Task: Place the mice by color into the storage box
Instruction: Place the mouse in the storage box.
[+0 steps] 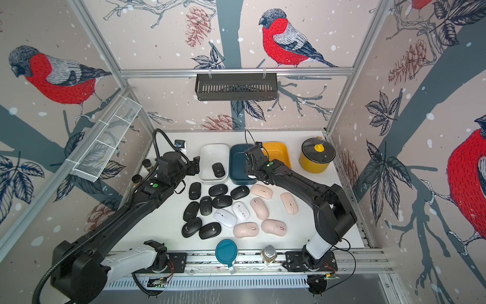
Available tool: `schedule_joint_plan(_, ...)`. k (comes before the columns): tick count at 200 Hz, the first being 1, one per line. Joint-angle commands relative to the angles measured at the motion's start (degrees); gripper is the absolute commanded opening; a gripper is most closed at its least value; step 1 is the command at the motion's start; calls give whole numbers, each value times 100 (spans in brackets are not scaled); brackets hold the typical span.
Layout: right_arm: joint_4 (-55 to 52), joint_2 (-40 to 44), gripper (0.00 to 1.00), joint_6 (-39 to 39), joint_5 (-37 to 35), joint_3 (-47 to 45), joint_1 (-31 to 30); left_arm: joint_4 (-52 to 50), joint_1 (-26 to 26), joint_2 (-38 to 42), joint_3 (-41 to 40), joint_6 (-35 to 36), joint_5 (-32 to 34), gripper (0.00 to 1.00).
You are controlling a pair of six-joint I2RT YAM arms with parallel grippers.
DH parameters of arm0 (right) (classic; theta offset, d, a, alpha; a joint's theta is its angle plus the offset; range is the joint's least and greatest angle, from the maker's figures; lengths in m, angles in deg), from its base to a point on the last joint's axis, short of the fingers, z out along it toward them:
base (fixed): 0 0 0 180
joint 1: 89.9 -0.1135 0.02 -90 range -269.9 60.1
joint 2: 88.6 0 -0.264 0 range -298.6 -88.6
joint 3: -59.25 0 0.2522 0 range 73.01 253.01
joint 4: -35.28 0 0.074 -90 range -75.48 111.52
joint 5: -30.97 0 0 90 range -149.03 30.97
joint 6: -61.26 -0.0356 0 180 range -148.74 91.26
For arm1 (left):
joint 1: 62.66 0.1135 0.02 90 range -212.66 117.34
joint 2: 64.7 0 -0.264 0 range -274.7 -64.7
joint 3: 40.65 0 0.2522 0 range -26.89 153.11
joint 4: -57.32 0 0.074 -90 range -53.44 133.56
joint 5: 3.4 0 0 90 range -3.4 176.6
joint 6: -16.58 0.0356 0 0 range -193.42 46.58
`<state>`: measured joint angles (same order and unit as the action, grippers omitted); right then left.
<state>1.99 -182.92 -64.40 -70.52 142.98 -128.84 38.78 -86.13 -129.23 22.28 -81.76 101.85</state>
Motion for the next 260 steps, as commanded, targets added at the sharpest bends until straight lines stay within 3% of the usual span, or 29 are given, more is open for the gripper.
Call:
schedule_joint_plan(1, 230, -174, 61, 93, -9, 171, -34, 144, -9, 21, -7, 100, 110, 80)
schedule_joint_plan(156, 318, -1787, 61, 39, 103, 1427, -162, 151, -6, 206, -41, 111, 71, 80)
schedule_joint_plan(260, 388, -2508, 61, -5, 269, 1786, -81, 135, -9, 174, -43, 130, 42, 80)
